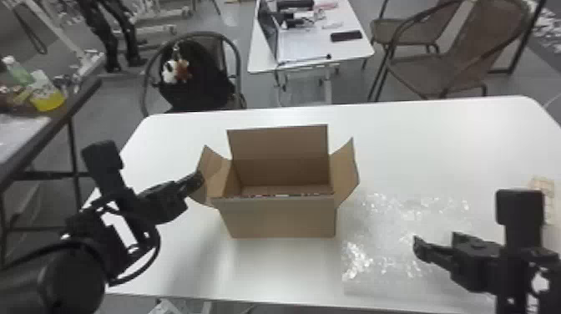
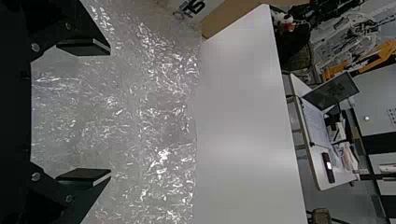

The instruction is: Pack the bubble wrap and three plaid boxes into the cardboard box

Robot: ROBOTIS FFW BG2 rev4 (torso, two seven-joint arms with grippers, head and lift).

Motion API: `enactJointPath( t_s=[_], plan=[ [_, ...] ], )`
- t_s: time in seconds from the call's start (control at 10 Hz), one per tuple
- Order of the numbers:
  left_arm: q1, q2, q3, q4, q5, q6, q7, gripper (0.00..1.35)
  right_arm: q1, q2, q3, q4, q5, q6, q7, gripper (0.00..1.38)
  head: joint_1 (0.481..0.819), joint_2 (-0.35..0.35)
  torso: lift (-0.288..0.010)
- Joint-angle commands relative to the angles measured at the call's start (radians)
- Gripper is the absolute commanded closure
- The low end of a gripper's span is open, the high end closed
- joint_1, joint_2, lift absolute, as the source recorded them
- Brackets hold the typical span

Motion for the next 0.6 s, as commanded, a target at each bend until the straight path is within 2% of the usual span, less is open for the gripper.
enactJointPath(
  t_s=[0.0, 0.1, 0.3, 0.5],
  plan=[
    [0.009, -0.004, 0.004, 0.001, 0.003, -0.011, 0.001, 1.22, -0.010, 0.002, 0.000, 0.002, -0.020, 0.030, -0.016, 0.82, 0.695, 0.200, -0.148],
    [0.010, -0.004, 0.005, 0.000, 0.003, -0.012, 0.002, 1.22, -0.014, -0.001, -0.001, 0.002, -0.025, 0.010, -0.016, 1.19, 0.695, 0.201, -0.148],
    [0.016, -0.004, 0.007, 0.000, 0.003, -0.018, 0.005, 1.22, -0.028, -0.007, -0.013, -0.005, -0.041, -0.020, 0.027, 1.24, 0.695, 0.209, -0.148],
    [0.019, -0.004, 0.007, 0.000, 0.006, -0.023, 0.007, 1.22, -0.040, -0.009, -0.038, -0.006, -0.118, 0.015, 0.038, 1.29, 0.695, 0.213, -0.148]
  ],
)
